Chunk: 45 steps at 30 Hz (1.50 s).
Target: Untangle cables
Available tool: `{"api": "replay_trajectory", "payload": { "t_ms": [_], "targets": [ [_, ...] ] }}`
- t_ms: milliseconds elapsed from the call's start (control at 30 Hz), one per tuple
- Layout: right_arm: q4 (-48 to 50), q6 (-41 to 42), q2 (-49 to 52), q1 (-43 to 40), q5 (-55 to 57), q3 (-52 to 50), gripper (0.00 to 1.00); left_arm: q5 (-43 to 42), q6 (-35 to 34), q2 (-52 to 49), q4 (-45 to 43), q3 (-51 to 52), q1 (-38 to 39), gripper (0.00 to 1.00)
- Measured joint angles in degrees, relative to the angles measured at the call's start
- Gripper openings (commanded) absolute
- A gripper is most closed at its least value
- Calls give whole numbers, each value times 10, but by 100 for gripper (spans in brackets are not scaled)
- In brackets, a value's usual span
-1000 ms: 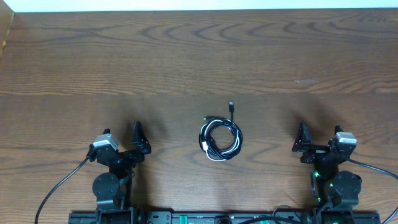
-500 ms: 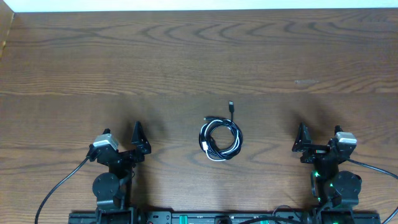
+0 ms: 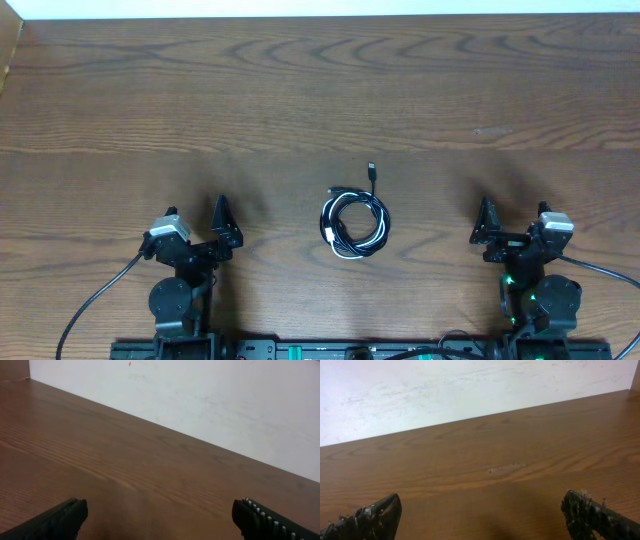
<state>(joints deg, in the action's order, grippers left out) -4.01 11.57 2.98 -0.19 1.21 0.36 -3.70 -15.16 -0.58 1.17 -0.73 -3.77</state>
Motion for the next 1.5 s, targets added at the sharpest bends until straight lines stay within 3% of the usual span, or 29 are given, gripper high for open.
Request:
{"api": "replay_trajectory", "payload": {
  "t_ms": [733, 1000, 1200, 1367, 1500],
  "targets": [
    [5, 30, 0, 0, -5, 0, 99, 0, 0, 0, 0, 0, 0, 98],
    [51, 74, 0, 0, -118, 6, 99, -30, 0, 0, 9, -8, 0, 98],
    [-51, 74, 26, 0, -187, 111, 99, -94, -20, -13, 143, -76, 0, 98],
    [-120, 73, 113, 0, -263, 249, 99, -170, -30, -97, 254, -218, 0, 98],
    [-229, 68, 222, 0, -330, 368, 99, -235, -30, -188, 344, -352, 0, 98]
  ]
}}
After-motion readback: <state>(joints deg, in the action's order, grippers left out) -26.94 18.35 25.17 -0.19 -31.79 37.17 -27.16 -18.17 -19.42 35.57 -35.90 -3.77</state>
